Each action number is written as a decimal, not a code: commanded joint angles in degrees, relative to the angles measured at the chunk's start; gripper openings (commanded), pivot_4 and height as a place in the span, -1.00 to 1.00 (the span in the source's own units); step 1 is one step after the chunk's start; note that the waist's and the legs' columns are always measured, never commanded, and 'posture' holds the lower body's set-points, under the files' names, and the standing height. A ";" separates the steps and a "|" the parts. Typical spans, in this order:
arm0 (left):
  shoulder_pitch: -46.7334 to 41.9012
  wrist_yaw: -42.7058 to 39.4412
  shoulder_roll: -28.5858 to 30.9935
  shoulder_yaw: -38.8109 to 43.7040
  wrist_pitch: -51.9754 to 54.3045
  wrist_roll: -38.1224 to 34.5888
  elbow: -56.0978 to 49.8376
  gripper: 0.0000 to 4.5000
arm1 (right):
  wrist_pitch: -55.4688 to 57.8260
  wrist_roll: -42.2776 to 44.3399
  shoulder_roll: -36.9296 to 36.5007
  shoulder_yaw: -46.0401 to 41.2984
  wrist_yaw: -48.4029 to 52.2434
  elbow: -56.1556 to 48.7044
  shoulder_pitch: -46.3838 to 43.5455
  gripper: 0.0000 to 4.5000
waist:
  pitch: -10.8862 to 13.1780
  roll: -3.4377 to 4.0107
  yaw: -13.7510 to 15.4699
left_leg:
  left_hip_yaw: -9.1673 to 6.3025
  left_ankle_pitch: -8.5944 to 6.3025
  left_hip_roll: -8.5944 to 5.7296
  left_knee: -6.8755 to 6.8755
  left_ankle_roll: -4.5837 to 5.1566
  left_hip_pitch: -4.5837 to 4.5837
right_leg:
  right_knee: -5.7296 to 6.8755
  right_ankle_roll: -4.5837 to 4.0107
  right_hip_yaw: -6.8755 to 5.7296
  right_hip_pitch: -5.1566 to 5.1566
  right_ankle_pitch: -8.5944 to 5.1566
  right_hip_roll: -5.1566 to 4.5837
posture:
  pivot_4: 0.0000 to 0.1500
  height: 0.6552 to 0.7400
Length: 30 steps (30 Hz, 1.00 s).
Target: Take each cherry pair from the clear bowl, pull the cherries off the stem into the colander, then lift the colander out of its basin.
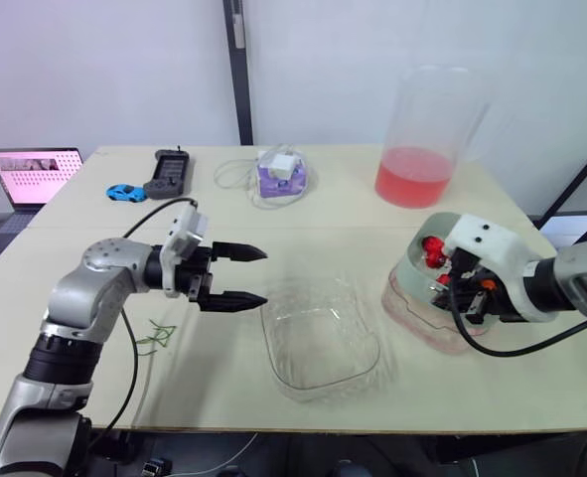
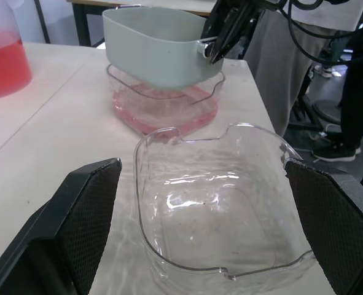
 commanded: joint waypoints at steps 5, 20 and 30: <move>1.05 0.52 1.78 2.30 0.09 -1.07 -2.31 1.00 | -3.10 -2.88 -0.58 1.05 1.07 0.54 -0.57 -0.90 | 0.00 0.00 -0.01 | 0.00 0.00 0.00 0.00 0.00 0.00 | 0.00 0.00 0.00 -0.01 0.00 0.00 | 1.00 0.84; 6.50 5.39 2.15 6.79 0.80 -2.55 -5.12 1.00 | -18.04 -14.92 -0.36 16.33 14.19 7.53 -14.92 -0.90 | 0.01 0.02 -0.26 | 0.02 0.00 0.01 -0.01 0.00 0.03 | 0.01 0.00 0.02 -0.02 0.00 0.00 | 1.00 0.84; 18.11 12.29 2.21 13.48 1.41 -5.25 -13.15 1.00 | -49.79 -40.32 19.02 37.68 39.68 39.61 -35.45 -0.90 | 0.02 0.00 -0.07 | 0.02 0.00 0.02 0.00 -0.01 0.01 | 0.03 0.00 0.01 -0.06 0.00 -0.02 | 1.00 0.84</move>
